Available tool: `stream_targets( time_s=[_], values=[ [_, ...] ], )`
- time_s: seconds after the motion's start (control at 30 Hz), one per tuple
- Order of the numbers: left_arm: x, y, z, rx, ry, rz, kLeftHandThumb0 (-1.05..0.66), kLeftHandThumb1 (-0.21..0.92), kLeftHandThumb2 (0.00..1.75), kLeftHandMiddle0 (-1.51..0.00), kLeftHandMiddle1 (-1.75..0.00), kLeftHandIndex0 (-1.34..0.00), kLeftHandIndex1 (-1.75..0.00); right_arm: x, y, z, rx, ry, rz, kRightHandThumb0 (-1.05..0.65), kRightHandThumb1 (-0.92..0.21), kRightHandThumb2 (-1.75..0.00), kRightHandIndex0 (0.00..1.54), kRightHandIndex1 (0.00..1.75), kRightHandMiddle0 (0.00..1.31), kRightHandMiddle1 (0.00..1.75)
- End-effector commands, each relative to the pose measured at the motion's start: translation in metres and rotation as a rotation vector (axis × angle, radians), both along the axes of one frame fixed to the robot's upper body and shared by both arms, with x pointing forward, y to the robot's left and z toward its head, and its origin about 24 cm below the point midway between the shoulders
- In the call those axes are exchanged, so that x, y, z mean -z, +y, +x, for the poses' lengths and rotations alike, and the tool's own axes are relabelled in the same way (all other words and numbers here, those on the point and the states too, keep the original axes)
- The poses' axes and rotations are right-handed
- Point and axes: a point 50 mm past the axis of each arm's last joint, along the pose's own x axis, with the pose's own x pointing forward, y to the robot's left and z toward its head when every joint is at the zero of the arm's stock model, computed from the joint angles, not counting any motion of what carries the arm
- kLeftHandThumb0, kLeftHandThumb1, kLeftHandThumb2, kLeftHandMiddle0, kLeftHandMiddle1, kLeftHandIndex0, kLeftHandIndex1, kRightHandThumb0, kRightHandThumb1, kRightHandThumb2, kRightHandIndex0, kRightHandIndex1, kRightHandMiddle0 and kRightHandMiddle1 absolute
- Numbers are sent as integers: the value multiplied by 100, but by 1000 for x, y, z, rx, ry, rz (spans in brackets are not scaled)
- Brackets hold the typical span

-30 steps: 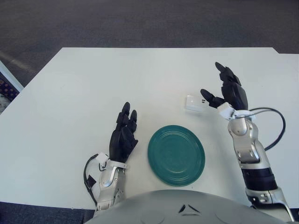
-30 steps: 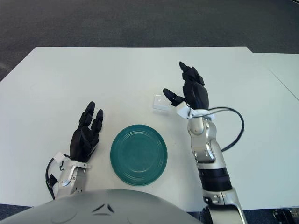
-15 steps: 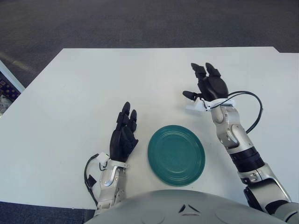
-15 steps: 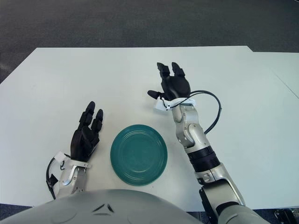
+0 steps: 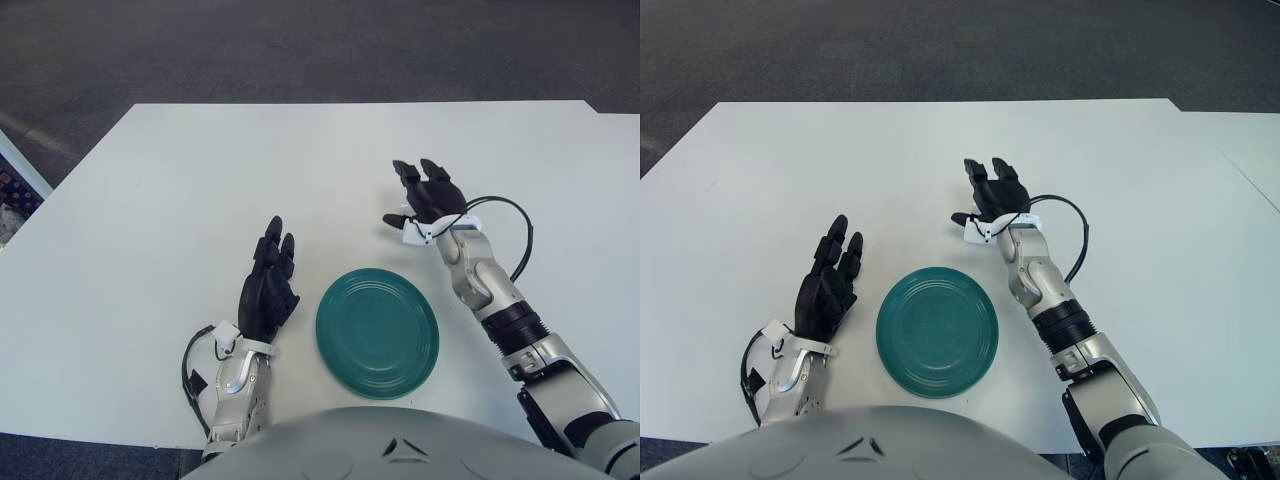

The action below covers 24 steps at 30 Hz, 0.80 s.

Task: Put the charger into the plate.

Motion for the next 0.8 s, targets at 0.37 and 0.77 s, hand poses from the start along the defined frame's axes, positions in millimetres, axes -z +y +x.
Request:
stream_targets(
  time_s=[0.37,0.77],
  values=[
    [32,-7,-23,-6,184,3,-105,92,92,-9,0,0,-16,33,-22,-3,24,74,-64,-105,-92,-74,2,1,0,15],
    [31,-6,-21,-6,204,-45,-105,92,90,-8,0,0,-14,55,-44,-9,65,163,-81,-105,-92,-76,3,1,0,18]
  ],
)
